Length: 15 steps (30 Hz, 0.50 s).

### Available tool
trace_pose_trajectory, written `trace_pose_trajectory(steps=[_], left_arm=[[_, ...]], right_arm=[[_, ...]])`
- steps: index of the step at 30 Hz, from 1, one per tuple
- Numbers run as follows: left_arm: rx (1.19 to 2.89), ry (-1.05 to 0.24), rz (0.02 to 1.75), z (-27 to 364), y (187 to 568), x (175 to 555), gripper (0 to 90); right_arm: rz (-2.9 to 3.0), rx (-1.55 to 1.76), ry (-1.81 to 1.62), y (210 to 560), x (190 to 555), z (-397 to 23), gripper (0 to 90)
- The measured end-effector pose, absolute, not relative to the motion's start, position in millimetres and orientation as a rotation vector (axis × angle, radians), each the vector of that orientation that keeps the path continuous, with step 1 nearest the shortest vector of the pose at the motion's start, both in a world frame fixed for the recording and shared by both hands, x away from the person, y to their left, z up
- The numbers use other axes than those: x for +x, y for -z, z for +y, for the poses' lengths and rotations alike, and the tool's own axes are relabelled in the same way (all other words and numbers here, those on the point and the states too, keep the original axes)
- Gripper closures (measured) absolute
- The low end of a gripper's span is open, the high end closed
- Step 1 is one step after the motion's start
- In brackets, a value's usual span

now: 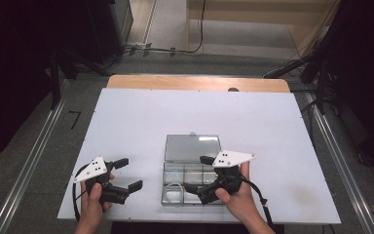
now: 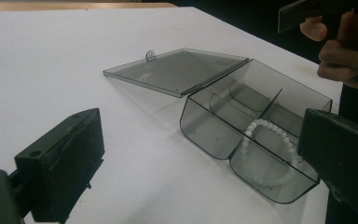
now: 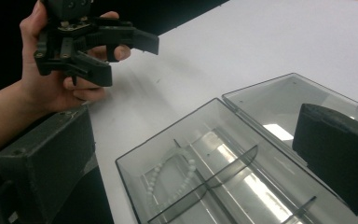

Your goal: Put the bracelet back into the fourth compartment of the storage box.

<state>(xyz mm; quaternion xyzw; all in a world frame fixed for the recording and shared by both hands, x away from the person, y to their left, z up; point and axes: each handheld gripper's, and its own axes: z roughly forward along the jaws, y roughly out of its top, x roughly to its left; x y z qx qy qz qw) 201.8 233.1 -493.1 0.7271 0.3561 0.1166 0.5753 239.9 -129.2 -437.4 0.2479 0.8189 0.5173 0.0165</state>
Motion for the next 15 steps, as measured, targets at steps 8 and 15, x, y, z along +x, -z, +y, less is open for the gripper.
trace_pose_trajectory(steps=[8,15], left_arm=[[1.691,-0.273,0.834,234.0,492.5,199.0,0.3],[1.693,-0.276,0.834,233.0,492.5,197.2,0.3]], right_arm=[[2.521,0.799,-1.608,436.8,248.3,-136.2,0.0],[2.501,0.834,-1.612,437.8,257.9,-144.3,0.0]])
